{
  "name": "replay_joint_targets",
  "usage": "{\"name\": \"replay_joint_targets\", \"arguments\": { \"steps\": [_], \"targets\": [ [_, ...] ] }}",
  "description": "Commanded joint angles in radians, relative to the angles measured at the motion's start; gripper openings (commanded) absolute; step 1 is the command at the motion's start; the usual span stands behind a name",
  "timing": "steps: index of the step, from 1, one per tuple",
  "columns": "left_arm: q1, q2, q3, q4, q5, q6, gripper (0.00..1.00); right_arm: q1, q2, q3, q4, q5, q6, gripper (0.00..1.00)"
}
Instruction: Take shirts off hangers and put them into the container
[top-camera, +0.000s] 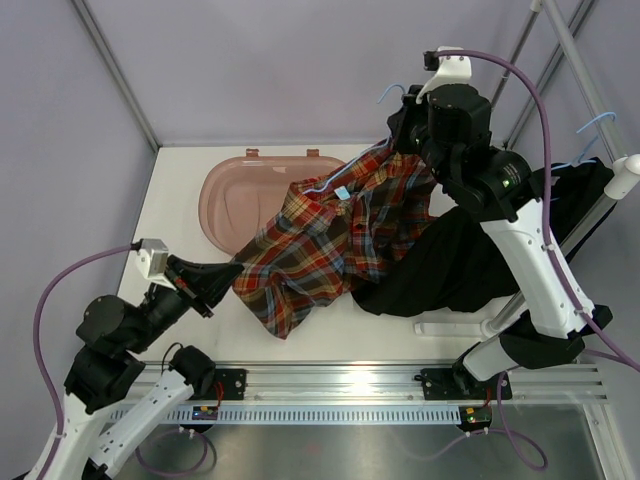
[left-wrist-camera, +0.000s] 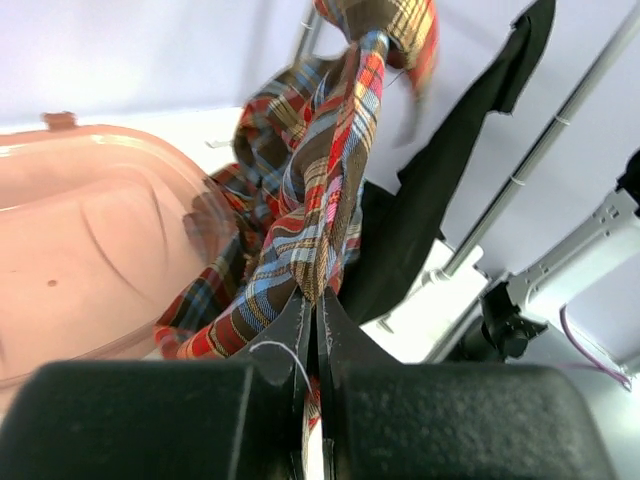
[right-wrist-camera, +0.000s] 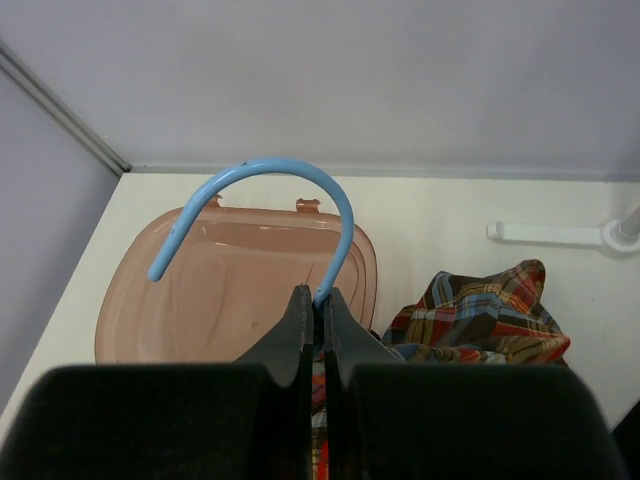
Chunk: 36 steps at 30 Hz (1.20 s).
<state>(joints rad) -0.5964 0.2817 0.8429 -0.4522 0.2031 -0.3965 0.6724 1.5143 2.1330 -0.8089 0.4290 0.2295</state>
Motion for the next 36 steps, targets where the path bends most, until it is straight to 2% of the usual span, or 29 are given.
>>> {"name": "replay_joint_targets", "arguments": {
  "steps": [1, 6, 10, 13, 14, 15, 16, 18, 20, 23, 24, 27, 31, 34, 36],
  "targets": [
    [0.0, -0.07, 0.008, -0.032, -0.125, -0.019, 0.0, -0.103, -0.043, -0.007, 0.014, 0.122, 0.054, 0.0],
    [0.0, -0.076, 0.036, -0.117, -0.226, -0.018, 0.0, -0.206, -0.132, -0.123, 0.051, 0.007, 0.152, 0.0],
    [0.0, -0.056, 0.022, -0.111, -0.209, -0.025, 0.0, -0.22, -0.131, -0.107, 0.045, -0.044, 0.153, 0.0],
    [0.001, -0.021, -0.01, -0.073, -0.104, -0.039, 0.0, -0.22, -0.137, -0.146, 0.114, -0.183, 0.134, 0.0],
    [0.0, 0.002, -0.016, -0.066, -0.075, -0.042, 0.0, -0.218, -0.149, -0.166, 0.166, -0.284, 0.128, 0.0],
    [0.0, 0.072, -0.019, -0.057, -0.03, -0.045, 0.0, -0.218, -0.152, -0.197, 0.183, -0.341, 0.136, 0.0],
    [0.0, 0.115, -0.016, -0.037, 0.073, -0.053, 0.0, -0.218, -0.151, -0.203, 0.198, -0.386, 0.137, 0.0],
    [0.001, 0.221, -0.008, -0.026, 0.165, -0.067, 0.0, -0.211, -0.134, -0.202, 0.195, -0.453, 0.139, 0.0],
    [-0.003, 0.238, -0.018, 0.007, 0.179, -0.077, 0.0, -0.206, -0.131, -0.214, 0.195, -0.481, 0.128, 0.0],
    [-0.002, 0.218, -0.031, 0.041, 0.188, -0.085, 0.17, -0.201, -0.15, -0.251, 0.224, -0.536, 0.111, 0.0],
    [-0.003, 0.22, -0.025, 0.044, 0.197, -0.09, 0.31, -0.201, -0.151, -0.252, 0.223, -0.541, 0.11, 0.0],
    [-0.003, 0.214, -0.022, 0.119, 0.243, -0.096, 0.46, -0.198, -0.146, -0.249, 0.205, -0.544, 0.094, 0.0],
    [-0.005, 0.166, -0.019, 0.3, 0.327, -0.126, 0.58, -0.188, -0.135, -0.269, 0.203, -0.544, 0.073, 0.0],
    [-0.003, 0.189, 0.005, 0.391, 0.375, -0.153, 0.59, -0.152, -0.108, -0.271, 0.186, -0.486, 0.051, 0.0],
    [-0.005, 0.25, 0.039, 0.414, 0.406, -0.157, 0.55, -0.116, -0.083, -0.24, 0.165, -0.457, 0.045, 0.0]
  ]
}}
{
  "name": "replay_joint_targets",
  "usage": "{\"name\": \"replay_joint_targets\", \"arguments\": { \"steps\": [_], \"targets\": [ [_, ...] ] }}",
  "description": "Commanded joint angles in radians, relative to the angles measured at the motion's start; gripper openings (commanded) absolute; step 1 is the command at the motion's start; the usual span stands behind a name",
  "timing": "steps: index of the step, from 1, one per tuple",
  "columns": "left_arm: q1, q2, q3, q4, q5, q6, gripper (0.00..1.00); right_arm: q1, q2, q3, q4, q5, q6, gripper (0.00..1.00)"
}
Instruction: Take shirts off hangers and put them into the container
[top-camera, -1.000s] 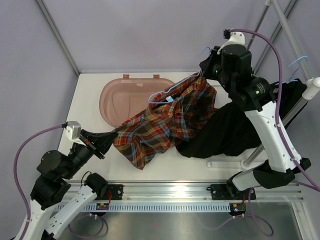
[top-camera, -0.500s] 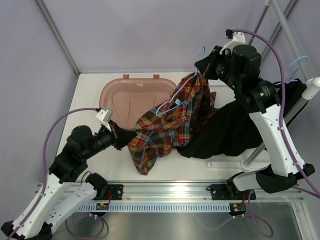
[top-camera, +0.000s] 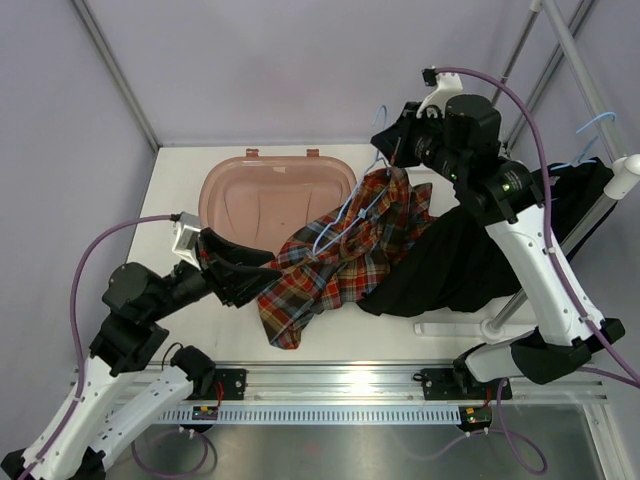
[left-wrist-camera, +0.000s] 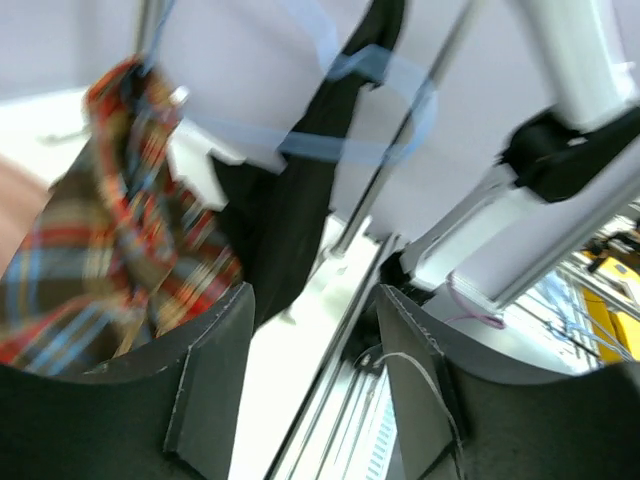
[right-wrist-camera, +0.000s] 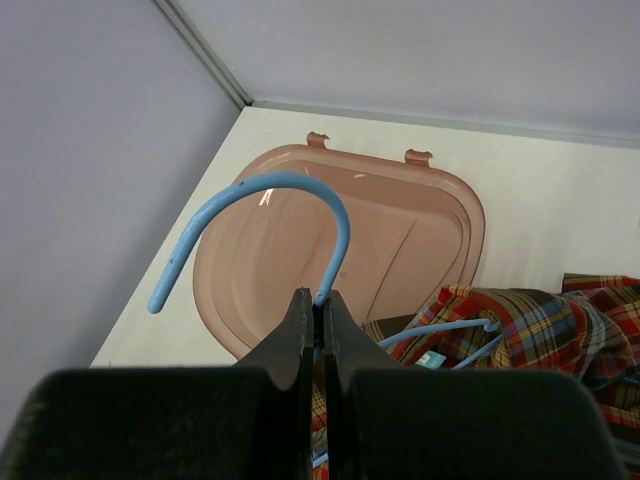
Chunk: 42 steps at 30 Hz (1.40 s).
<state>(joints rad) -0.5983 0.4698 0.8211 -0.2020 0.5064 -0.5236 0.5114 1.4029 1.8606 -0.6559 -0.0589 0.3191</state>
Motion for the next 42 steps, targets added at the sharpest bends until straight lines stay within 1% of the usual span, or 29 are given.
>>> {"name": "replay_joint_targets", "arguments": {
  "steps": [1, 2, 3, 5, 10, 16, 22, 26, 30, 36, 42],
  "targets": [
    [-0.004, 0.082, 0.073, 0.167, 0.107, -0.027, 0.53, 0.064, 0.059, 0.047, 0.0, 0.05, -0.054, 0.0],
    [-0.014, 0.11, 0.091, 0.167, 0.109, -0.021, 0.49, 0.081, 0.074, 0.09, -0.036, 0.107, -0.063, 0.0],
    [-0.02, 0.118, 0.099, 0.161, 0.094, -0.009, 0.48, 0.119, 0.093, 0.113, -0.053, 0.141, -0.072, 0.0],
    [-0.041, 0.127, 0.118, 0.154, 0.08, 0.005, 0.48, 0.139, 0.133, 0.156, -0.092, 0.189, -0.08, 0.0],
    [-0.093, 0.144, 0.148, 0.082, -0.014, 0.063, 0.46, 0.17, 0.183, 0.189, -0.12, 0.229, -0.072, 0.0],
    [-0.133, 0.191, 0.164, 0.062, -0.075, 0.106, 0.46, 0.206, 0.225, 0.248, -0.148, 0.261, -0.074, 0.0],
    [-0.161, 0.216, 0.188, 0.036, -0.132, 0.138, 0.48, 0.219, 0.22, 0.267, -0.165, 0.278, -0.08, 0.0],
    [-0.166, 0.184, 0.199, 0.006, -0.203, 0.18, 0.49, 0.222, 0.197, 0.246, -0.177, 0.297, -0.087, 0.0],
    [-0.164, 0.173, 0.233, -0.01, -0.226, 0.217, 0.51, 0.223, 0.169, 0.213, -0.177, 0.309, -0.089, 0.0],
    [-0.166, 0.216, 0.296, -0.06, -0.226, 0.254, 0.5, 0.231, 0.151, 0.206, -0.191, 0.334, -0.092, 0.0],
    [-0.167, 0.233, 0.247, -0.037, -0.21, 0.235, 0.5, 0.234, 0.182, 0.275, -0.226, 0.341, -0.095, 0.0]
  ]
}}
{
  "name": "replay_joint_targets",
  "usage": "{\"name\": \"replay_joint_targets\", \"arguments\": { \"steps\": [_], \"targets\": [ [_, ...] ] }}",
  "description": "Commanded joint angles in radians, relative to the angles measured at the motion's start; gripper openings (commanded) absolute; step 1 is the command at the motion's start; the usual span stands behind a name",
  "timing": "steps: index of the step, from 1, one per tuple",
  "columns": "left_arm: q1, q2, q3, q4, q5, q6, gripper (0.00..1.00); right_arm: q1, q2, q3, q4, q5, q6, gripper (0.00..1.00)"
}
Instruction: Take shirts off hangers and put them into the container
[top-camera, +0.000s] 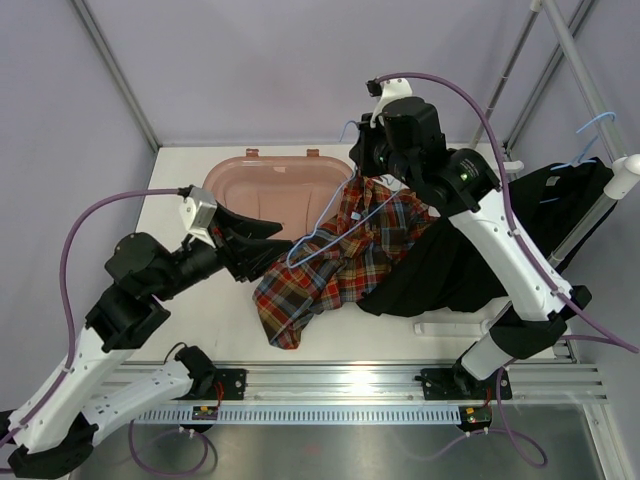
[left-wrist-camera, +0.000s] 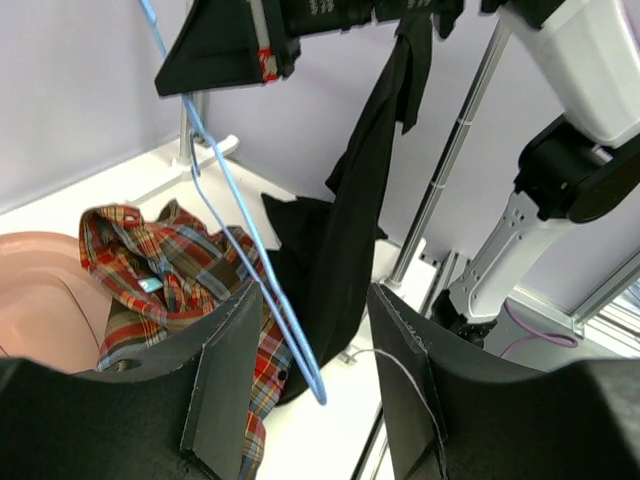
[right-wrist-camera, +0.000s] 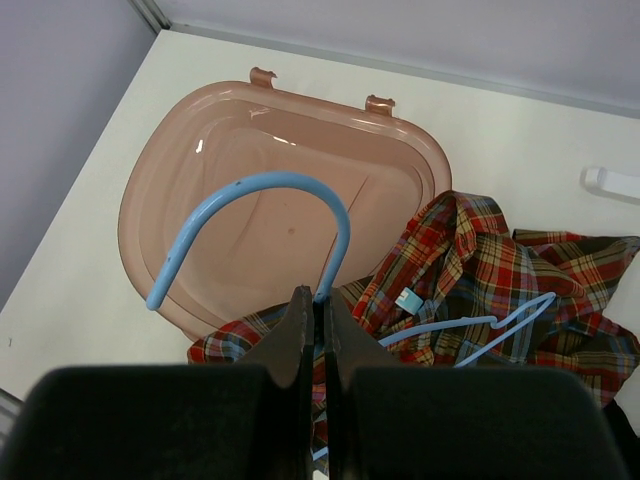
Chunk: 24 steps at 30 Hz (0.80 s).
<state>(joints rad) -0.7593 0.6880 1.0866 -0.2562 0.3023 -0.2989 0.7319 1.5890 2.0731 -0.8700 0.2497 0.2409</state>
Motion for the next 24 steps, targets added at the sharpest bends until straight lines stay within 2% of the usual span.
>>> {"name": "replay_joint_targets", "arguments": {
  "steps": [1, 13, 16, 17, 19, 24],
  "targets": [
    [-0.005, 0.015, -0.025, 0.02, -0.006, 0.01, 0.5, 0.015, -0.001, 0.065, -0.012, 0.031, -0.018, 0.0],
    [-0.015, 0.039, -0.044, -0.001, -0.017, 0.015, 0.49, 0.027, 0.065, 0.2, -0.076, 0.059, -0.023, 0.0],
    [-0.017, 0.045, -0.042, -0.02, -0.034, 0.014, 0.35, 0.034, 0.068, 0.216, -0.086, 0.065, -0.028, 0.0],
    [-0.017, 0.045, -0.042, -0.025, -0.04, 0.014, 0.19, 0.035, 0.063, 0.213, -0.086, 0.068, -0.025, 0.0],
    [-0.018, 0.047, -0.039, -0.038, -0.066, 0.012, 0.02, 0.04, 0.048, 0.191, -0.078, 0.068, -0.026, 0.0],
    [-0.018, 0.05, -0.031, -0.031, -0.097, 0.012, 0.0, 0.049, -0.004, 0.119, -0.051, 0.086, -0.023, 0.0]
  ]
}}
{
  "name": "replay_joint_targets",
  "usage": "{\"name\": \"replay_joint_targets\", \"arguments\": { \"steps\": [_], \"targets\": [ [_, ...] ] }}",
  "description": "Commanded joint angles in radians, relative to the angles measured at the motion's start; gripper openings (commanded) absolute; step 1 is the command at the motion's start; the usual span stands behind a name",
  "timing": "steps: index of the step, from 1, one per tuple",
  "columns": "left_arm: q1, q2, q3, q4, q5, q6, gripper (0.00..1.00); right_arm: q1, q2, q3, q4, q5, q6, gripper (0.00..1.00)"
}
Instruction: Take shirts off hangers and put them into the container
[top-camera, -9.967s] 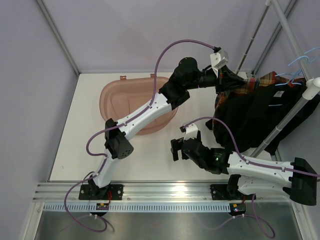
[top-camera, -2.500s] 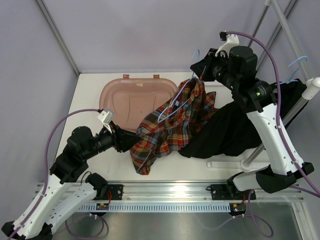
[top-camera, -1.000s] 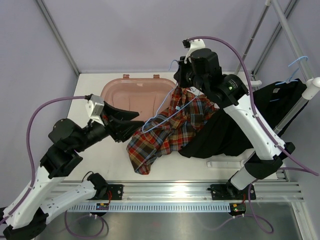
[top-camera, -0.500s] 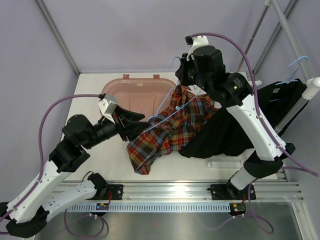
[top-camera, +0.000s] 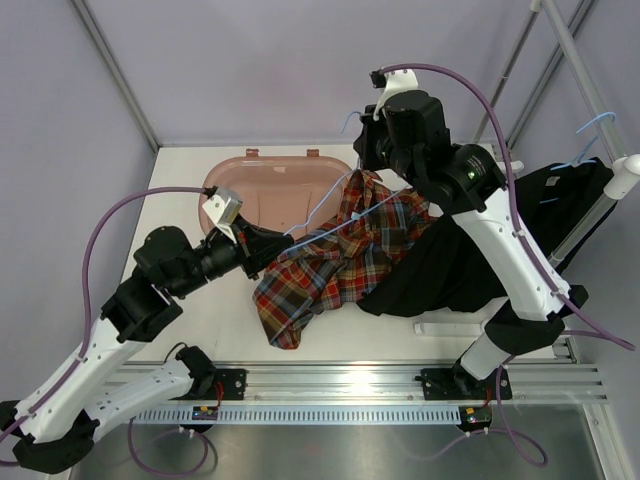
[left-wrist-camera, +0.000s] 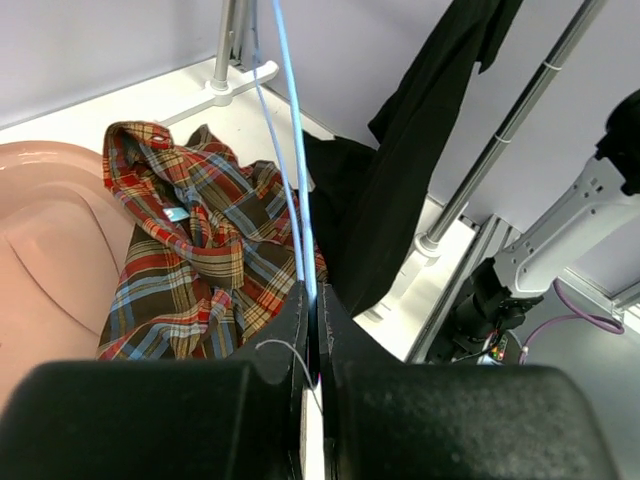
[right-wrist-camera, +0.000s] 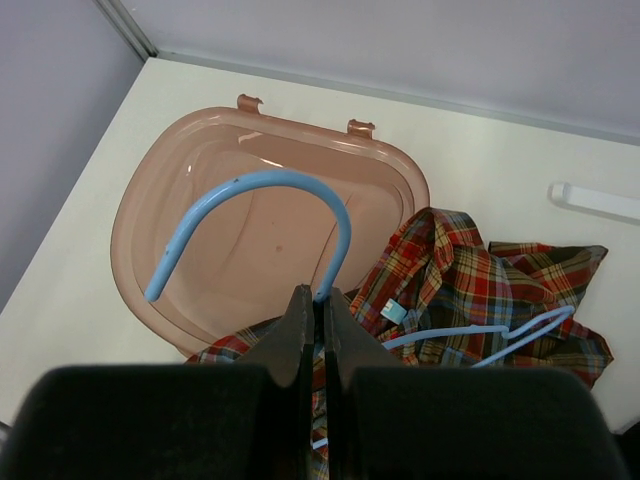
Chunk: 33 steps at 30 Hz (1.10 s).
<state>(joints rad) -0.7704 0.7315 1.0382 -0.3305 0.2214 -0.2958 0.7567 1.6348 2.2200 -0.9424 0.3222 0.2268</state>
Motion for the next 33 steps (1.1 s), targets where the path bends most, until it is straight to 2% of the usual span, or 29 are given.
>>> {"name": "replay_joint_targets", "arguments": {
  "steps": [1, 2, 3, 5, 6, 9, 10, 11, 13, 16, 17, 18, 20, 23, 26, 29, 33],
  "targets": [
    [-0.009, 0.006, 0.017, 0.053, -0.027, 0.017, 0.0, 0.026, -0.056, -0.036, 0.024, 0.012, -0.009, 0.0],
    [-0.007, 0.005, 0.016, 0.06, -0.03, 0.02, 0.0, 0.029, -0.073, -0.043, 0.024, 0.014, -0.01, 0.0],
    [-0.007, 0.003, 0.016, 0.065, -0.034, 0.023, 0.0, 0.032, -0.081, -0.058, 0.025, 0.021, -0.012, 0.12],
    [-0.009, 0.012, 0.02, 0.076, -0.04, 0.035, 0.0, 0.042, -0.113, -0.074, 0.024, 0.032, -0.018, 0.29],
    [-0.007, 0.017, 0.023, 0.079, -0.042, 0.04, 0.0, 0.047, -0.124, -0.091, 0.022, 0.038, -0.018, 0.44],
    [-0.007, 0.055, 0.039, 0.1, -0.037, 0.063, 0.0, 0.067, -0.179, -0.14, 0.019, 0.046, -0.012, 0.57],
    [-0.007, 0.069, 0.043, 0.111, -0.039, 0.069, 0.0, 0.076, -0.197, -0.158, 0.022, 0.054, -0.011, 0.67],
    [-0.007, 0.094, 0.049, 0.122, -0.034, 0.073, 0.0, 0.09, -0.235, -0.178, 0.025, 0.058, -0.006, 0.72],
    [-0.007, 0.12, 0.056, 0.162, -0.022, 0.09, 0.0, 0.145, -0.28, -0.255, 0.034, 0.098, 0.005, 0.77],
    [-0.007, 0.189, 0.1, 0.186, -0.019, 0.116, 0.0, 0.249, -0.393, -0.422, 0.063, 0.193, 0.043, 0.69],
    [-0.007, 0.212, 0.147, 0.186, -0.011, 0.124, 0.0, 0.271, -0.455, -0.53, 0.094, 0.21, 0.055, 0.59],
    [-0.007, 0.259, 0.172, 0.186, -0.004, 0.132, 0.0, 0.294, -0.483, -0.581, 0.106, 0.215, 0.072, 0.43],
    [-0.007, 0.301, 0.215, 0.203, 0.018, 0.138, 0.0, 0.352, -0.545, -0.684, 0.154, 0.216, 0.111, 0.0],
    [-0.007, 0.39, 0.319, 0.206, 0.05, 0.139, 0.0, 0.401, -0.578, -0.914, 0.213, 0.215, 0.152, 0.0],
    [-0.009, 0.476, 0.416, 0.225, 0.104, 0.121, 0.0, 0.424, -0.576, -1.057, 0.29, 0.221, 0.186, 0.0],
    [-0.027, 0.56, 0.496, 0.257, 0.153, 0.087, 0.0, 0.425, -0.569, -1.166, 0.396, 0.229, 0.195, 0.0],
    [-0.066, 0.672, 0.581, 0.323, 0.228, 0.037, 0.0, 0.425, -0.518, -1.231, 0.482, 0.236, 0.204, 0.0]
  ]
}}
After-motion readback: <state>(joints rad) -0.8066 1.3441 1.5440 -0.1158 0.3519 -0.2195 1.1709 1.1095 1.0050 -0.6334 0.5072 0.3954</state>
